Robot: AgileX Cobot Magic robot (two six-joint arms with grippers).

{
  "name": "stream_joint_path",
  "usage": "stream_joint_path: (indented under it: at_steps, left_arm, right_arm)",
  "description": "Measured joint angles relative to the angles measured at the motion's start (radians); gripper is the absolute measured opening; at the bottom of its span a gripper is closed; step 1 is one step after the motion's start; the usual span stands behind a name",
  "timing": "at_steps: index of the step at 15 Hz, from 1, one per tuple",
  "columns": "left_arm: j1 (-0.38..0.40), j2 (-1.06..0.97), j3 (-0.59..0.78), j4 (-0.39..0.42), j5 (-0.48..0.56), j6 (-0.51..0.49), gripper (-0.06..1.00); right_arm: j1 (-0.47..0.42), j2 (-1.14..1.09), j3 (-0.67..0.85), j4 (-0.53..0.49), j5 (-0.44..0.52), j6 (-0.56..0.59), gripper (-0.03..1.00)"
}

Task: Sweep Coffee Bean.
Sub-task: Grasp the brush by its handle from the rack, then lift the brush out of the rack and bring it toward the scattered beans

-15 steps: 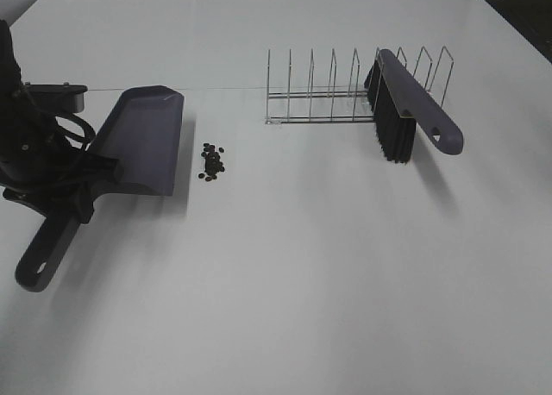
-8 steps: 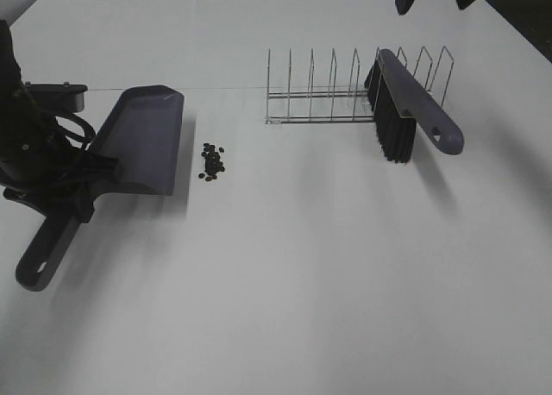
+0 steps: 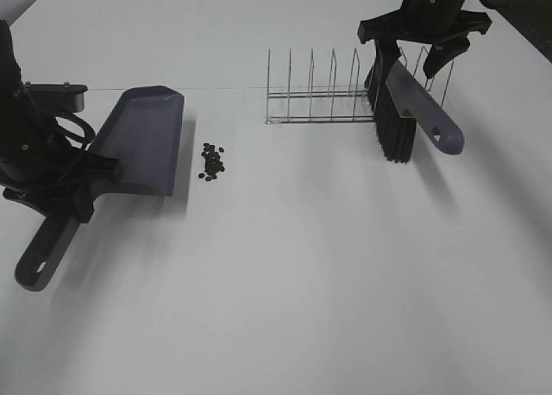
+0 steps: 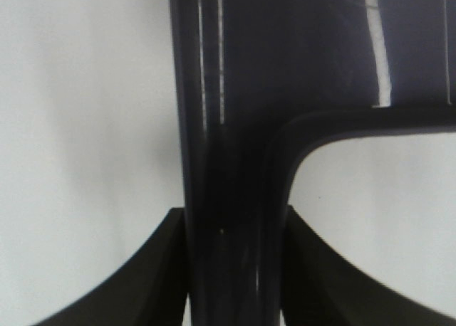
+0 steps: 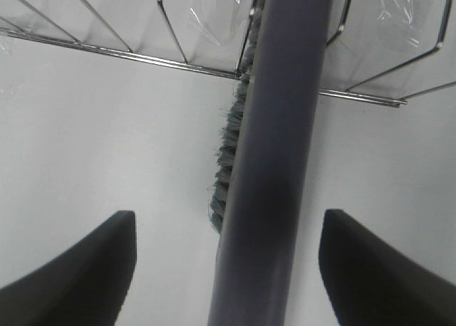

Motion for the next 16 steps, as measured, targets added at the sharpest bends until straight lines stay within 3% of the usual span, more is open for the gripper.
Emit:
stream_joint_path:
  at_steps: [9, 11, 16]
  left_arm:
    - [0.0, 0.0, 0.0, 0.032, 0.0, 0.001, 0.34]
    - [0.0, 0.0, 0.0, 0.033, -0.003, 0.001, 0.34]
    - [0.0, 0.0, 0.0, 0.033, -0.003, 0.001, 0.34]
  right_arm:
    - [0.0, 0.104, 0.0, -0.006, 0.0, 0.01, 0.57]
    - [0.0, 0.106, 0.0, -0.025, 0.0, 0.016, 0.37]
    - [-0.004, 0.106, -0.007, -0.068, 0.008, 0.024, 0.32]
